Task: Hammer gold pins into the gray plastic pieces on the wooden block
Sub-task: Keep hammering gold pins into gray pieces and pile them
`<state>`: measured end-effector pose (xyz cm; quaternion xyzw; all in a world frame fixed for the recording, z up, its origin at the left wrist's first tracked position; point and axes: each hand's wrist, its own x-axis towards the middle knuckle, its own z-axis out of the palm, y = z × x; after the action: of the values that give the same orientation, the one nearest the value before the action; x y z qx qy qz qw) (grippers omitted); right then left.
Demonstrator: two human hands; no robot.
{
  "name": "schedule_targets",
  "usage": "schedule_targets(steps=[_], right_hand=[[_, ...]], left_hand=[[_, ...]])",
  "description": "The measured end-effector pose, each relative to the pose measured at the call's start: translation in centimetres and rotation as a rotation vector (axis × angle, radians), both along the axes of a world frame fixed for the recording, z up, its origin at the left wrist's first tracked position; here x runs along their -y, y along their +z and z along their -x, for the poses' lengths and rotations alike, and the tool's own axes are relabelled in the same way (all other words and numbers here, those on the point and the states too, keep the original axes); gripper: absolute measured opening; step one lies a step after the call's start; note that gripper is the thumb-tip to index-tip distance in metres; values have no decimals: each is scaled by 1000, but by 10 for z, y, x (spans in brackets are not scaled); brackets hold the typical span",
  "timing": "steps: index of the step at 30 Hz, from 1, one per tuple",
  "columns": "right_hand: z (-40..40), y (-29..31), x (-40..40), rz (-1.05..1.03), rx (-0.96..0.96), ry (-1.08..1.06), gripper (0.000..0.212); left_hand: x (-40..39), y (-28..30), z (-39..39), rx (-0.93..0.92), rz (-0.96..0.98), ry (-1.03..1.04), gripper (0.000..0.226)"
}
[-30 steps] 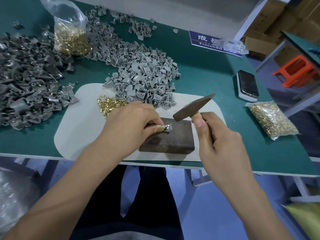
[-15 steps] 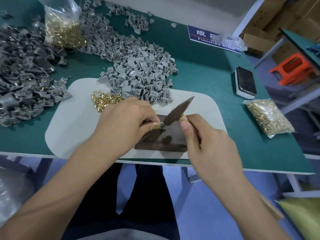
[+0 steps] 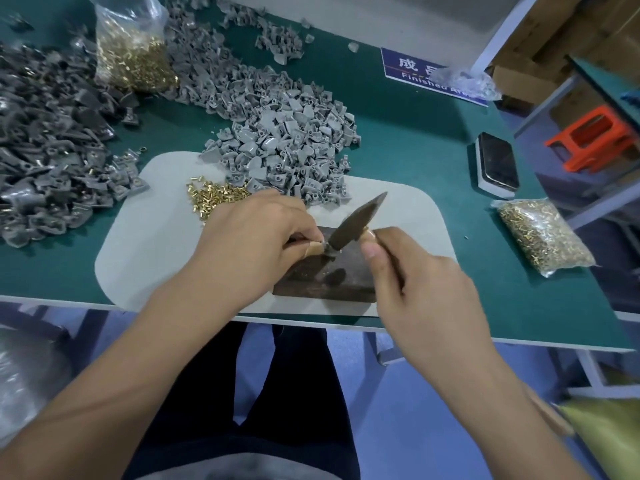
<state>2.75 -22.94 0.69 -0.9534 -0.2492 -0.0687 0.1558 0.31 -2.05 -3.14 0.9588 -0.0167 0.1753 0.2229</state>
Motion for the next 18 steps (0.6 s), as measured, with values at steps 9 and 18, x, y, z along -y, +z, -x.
schedule_targets(steps=[9,18], right_hand=[[-6,3,6,-7,-37,7,34],[-11,9,13,-28,3,1,31]], left_hand=[[0,-2,-1,12,29,8,12],[1,-7,-3,12,22,8,14]])
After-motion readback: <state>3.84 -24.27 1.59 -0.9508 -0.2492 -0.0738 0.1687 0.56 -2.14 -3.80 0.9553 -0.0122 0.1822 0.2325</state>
